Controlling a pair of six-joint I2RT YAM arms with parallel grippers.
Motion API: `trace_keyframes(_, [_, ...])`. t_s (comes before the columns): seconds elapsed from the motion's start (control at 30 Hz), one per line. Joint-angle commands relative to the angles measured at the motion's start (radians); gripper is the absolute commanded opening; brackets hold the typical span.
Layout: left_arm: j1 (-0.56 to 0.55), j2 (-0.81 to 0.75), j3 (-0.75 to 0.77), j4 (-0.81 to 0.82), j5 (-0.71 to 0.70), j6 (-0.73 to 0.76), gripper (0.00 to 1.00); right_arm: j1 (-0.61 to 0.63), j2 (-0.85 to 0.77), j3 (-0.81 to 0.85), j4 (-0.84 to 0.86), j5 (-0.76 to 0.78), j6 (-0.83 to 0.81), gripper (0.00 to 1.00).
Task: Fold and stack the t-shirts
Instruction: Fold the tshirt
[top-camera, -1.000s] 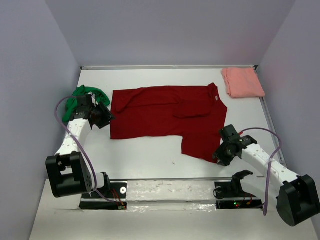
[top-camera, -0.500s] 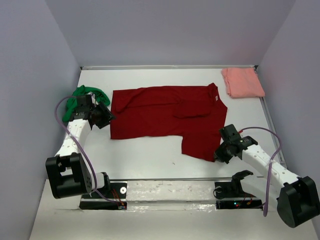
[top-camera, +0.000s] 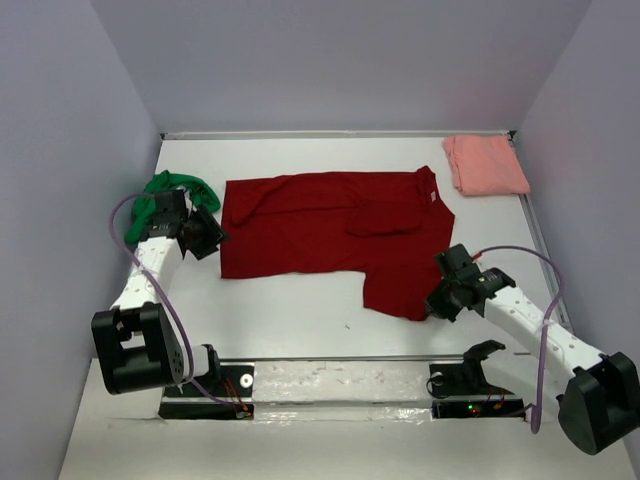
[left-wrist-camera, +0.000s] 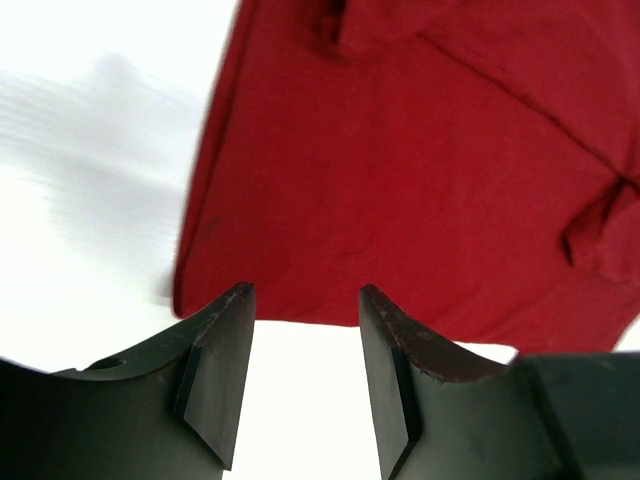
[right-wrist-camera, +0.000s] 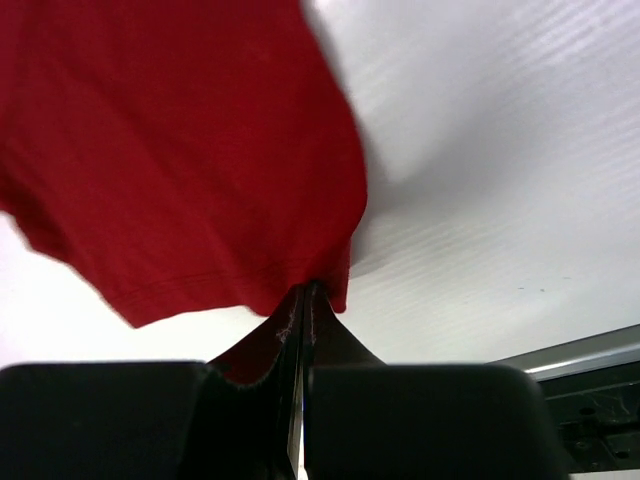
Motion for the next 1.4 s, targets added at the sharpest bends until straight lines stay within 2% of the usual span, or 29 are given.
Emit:
trace_keyframes(0.0, [-0.018, 0.024, 0.024, -0.114, -0.162, 0.018, 0.56, 0.027, -0.003, 0.118, -0.007, 0.107, -0.023, 0.0])
trace_keyframes(0.13, [-0.035, 0.015, 0.037, -0.183, -0.283, -0.006, 0.57, 0.036, -0.021, 0.126, 0.024, 0.109, -0.034, 0.0])
trace_keyframes(0.37, [-0.038, 0.05, 0.025, -0.28, -0.283, -0.044, 0.58, 0.036, -0.018, 0.11, 0.058, 0.086, -0.078, 0.0])
trace_keyframes(0.53, [-0.041, 0.081, -0.011, -0.273, -0.253, -0.067, 0.58, 0.036, -0.055, 0.101, 0.061, 0.072, -0.08, 0.0])
trace_keyframes(0.67, [-0.057, 0.136, -0.02, -0.23, -0.168, -0.086, 0.56, 0.036, -0.063, 0.112, 0.055, 0.08, -0.084, 0.0])
trace_keyframes(0.9, [-0.084, 0.196, -0.028, -0.177, -0.139, -0.087, 0.52, 0.036, -0.081, 0.112, 0.036, 0.089, -0.078, 0.0])
trace_keyframes(1.37, [-0.087, 0.214, 0.015, -0.194, -0.212, -0.091, 0.52, 0.036, -0.093, 0.117, 0.015, 0.09, -0.072, 0.0])
